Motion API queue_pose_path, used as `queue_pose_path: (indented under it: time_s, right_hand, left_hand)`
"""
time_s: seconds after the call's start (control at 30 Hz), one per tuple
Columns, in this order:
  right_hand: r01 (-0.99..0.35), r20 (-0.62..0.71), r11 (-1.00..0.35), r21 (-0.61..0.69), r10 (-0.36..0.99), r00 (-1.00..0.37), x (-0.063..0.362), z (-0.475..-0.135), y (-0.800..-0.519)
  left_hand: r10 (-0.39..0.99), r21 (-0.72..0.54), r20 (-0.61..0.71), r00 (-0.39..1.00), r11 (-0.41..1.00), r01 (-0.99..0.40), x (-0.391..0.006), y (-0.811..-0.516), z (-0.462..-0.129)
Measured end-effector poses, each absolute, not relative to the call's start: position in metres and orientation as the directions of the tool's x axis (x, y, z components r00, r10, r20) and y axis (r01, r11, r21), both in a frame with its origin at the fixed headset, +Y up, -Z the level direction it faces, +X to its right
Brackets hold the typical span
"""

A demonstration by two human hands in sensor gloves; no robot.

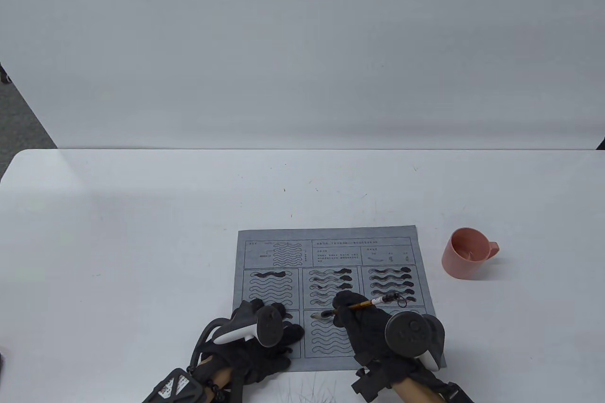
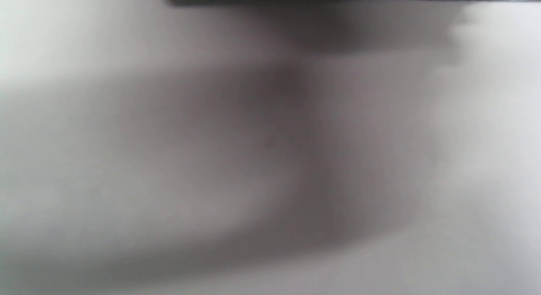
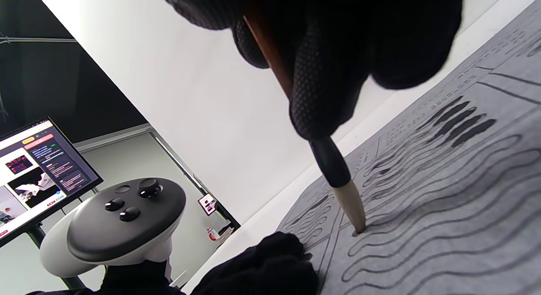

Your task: Trace patterns on water writing practice cloth with Chinese brush

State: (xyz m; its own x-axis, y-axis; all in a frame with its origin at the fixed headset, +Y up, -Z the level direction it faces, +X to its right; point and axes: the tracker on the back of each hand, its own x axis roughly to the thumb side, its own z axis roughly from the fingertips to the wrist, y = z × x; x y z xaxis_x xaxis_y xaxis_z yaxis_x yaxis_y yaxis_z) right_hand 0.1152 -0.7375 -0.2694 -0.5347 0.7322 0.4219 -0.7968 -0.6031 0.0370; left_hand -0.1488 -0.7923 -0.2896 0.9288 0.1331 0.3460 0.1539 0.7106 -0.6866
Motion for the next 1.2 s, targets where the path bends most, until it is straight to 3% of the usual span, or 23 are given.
queue_pose_path:
  time_s: [1.2]
  right_hand:
    - [-0.790, 0.400, -0.613, 0.005, 0.725, -0.560, 0.1199, -0.2714, -0.7379]
  left_hand:
    - [0.133, -0.687, 0.346, 0.929, 0.710, 0.154, -0.1488, -0.7927, -0.2893]
